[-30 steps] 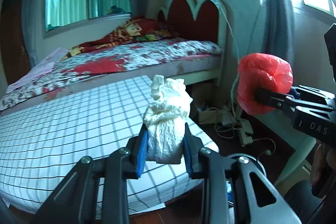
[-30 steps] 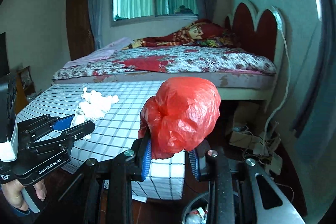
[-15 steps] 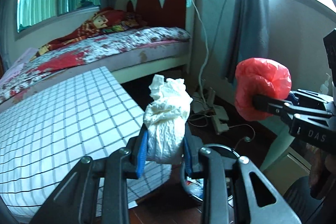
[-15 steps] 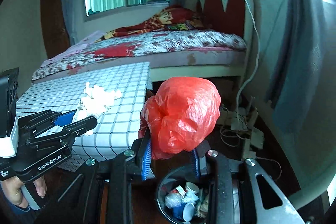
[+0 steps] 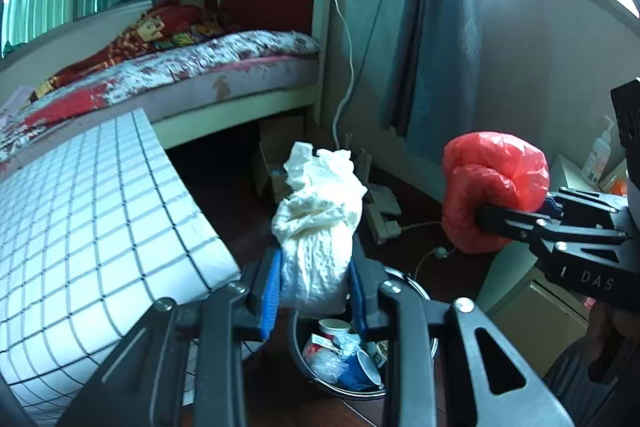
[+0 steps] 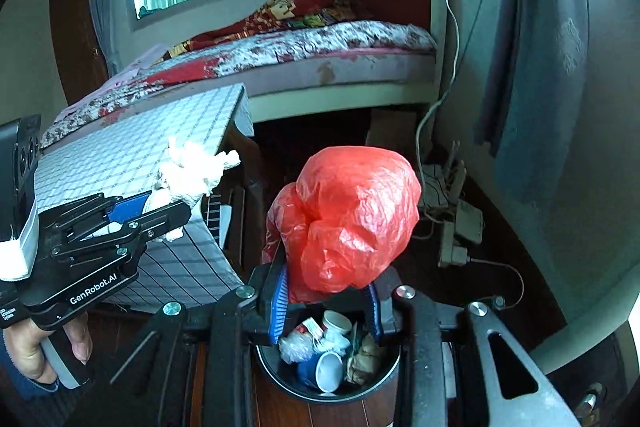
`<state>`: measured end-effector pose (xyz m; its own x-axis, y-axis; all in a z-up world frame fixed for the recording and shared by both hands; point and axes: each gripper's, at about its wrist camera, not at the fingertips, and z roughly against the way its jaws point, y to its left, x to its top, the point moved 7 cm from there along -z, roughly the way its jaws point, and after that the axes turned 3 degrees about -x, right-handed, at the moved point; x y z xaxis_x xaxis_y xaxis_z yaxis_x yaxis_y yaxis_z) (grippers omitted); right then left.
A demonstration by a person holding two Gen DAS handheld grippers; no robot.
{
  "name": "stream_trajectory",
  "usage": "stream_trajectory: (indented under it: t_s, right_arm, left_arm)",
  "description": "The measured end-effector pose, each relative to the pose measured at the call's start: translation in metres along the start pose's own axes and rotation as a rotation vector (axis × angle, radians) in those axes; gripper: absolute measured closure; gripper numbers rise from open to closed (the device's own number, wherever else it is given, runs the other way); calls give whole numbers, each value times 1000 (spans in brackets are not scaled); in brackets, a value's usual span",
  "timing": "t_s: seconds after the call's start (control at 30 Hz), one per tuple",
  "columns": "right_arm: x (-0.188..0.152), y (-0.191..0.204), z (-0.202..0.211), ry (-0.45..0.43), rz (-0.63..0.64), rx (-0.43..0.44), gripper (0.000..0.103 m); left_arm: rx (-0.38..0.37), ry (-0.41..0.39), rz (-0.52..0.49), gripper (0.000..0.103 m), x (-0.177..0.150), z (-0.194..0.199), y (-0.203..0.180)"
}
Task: Collect trash
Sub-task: 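Carry the white cloth and red bag over the black bin with both tools, then open both grippers to drop the white cloth and red bag into the bin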
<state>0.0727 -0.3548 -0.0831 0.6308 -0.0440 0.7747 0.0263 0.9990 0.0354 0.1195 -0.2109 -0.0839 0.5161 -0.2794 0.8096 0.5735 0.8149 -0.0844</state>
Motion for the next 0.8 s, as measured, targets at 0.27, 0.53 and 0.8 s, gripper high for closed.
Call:
stream_trajectory:
  t_s: [0.27,0.53,0.8]
  right_arm:
    - [-21,-15,-30,69,-10,3,70]
    - [-50,-23,-59,148,1,14,69]
    - [-73,-26,-95,244,16,43,69]
  left_arm:
    - [-20,69,-17,72,-19,-27,-14]
    - [-31,154,-6,72,-45,-53,-17]
    - [-58,234,-3,71,-61,-86,-17]
